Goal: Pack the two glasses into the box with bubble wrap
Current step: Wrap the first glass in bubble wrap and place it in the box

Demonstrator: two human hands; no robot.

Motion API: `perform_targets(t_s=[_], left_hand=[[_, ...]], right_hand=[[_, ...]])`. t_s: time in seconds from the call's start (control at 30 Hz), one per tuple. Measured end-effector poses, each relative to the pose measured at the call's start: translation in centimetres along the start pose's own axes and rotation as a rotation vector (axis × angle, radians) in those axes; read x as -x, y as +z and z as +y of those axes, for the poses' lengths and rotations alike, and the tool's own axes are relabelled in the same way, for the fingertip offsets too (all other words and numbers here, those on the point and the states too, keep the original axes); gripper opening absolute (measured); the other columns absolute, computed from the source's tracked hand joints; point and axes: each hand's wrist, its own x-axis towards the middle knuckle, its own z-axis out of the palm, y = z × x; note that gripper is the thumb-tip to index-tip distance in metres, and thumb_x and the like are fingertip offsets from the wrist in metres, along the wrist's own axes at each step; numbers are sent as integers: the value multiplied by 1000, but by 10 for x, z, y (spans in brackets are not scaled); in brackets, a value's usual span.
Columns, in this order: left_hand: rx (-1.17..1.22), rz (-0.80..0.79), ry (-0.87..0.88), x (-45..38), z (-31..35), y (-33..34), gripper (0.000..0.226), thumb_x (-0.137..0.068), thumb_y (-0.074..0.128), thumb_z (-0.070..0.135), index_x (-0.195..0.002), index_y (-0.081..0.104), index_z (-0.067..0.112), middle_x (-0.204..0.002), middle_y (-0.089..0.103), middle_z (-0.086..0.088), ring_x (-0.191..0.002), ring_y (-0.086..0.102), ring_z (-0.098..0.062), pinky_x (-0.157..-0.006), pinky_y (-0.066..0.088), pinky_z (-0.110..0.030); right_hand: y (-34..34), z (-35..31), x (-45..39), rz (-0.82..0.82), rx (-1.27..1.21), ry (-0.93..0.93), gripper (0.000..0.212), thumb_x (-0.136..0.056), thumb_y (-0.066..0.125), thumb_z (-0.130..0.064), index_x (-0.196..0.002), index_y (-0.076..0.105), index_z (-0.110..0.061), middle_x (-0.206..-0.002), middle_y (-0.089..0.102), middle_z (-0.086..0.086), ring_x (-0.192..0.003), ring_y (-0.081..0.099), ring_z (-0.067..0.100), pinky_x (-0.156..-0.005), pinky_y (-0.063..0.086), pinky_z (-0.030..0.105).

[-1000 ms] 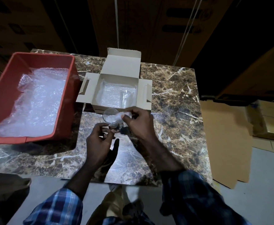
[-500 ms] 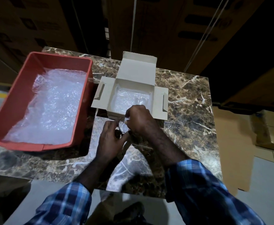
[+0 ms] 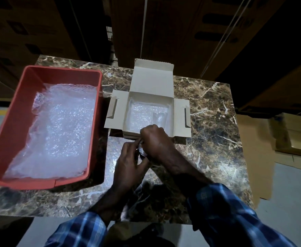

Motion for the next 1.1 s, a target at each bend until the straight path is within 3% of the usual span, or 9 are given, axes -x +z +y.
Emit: perform_targets(t_s=[0.1,0.17,0.27,0.47,0.63,0.8,0.93,1.03,1.1], left_hand=[[11,2,12,0,0,1,57,-84,67,49,-137,50,37,-100,46,17,-83,57,-2,-68,50,-29],[30,7,-12,0,0,1,57,-83,73,49,-135,52,38,-103,48,17,-86,57,-2,-72,51,-30],[58,4,-40,1,0,2,55,-83,74,49,-133,53,39,-105,49,18,-89,58,-3,-75,53,-32],[68,-10,-50,2,0,1,53,-84,74,50,-132,53,41,-105,49,19,-87,58,-4,-74,52,-28],[97,-38,-40,-1,3,-3,46,-87,72,46,-129,57,37,-101,51,16,-82,59,-7,-72,51,-27],[-32,19,-37,-16,4,-6,9,-91,68,31,-98,64,26,-84,56,9,-73,58,-11,-68,51,-37],[-136,-71,-143,-35,3,-9,21,-90,66,38,-79,65,20,-68,63,3,-71,62,-22,-67,49,-38],[-221,-168,-159,-46,-1,-11,22,-89,63,38,-83,65,17,-73,68,-5,-80,65,-32,-68,46,-35],[-273,-234,-149,-52,-1,-12,31,-85,55,45,-94,67,18,-84,70,-7,-88,65,-34,-73,50,-36]], right_hand=[[-10,14,-4,-39,-135,89,9,-81,67,-15,-89,70,-12,-95,66,15,-90,66,33,-77,55,35],[-16,25,-4,-18,-213,145,1,-80,72,-21,-79,72,-21,-91,70,11,-86,67,28,-77,54,31],[-17,35,0,-25,-228,216,30,-75,83,-33,-65,57,-23,-75,63,3,-78,64,26,-69,50,29],[-9,41,-3,-132,-130,303,47,-75,82,-50,-93,54,-16,-96,61,8,-85,63,29,-69,50,33],[-4,45,-6,-151,-157,301,41,-75,83,-47,-68,57,-16,-72,61,6,-72,63,25,-60,41,26],[-2,44,-8,-135,-183,290,37,-77,82,-43,-78,62,-12,-75,59,7,-70,59,24,-60,39,25],[-2,48,-8,-168,-279,289,41,-83,78,-37,-60,54,-12,-59,56,5,-63,60,23,-58,44,29],[-1,54,-5,-199,-431,308,29,-84,76,-27,-67,62,-7,-66,71,12,-64,72,24,-67,61,39],[2,54,-3,-193,-379,308,29,-83,77,-27,-66,57,-14,-64,68,5,-61,68,17,-60,55,30]])
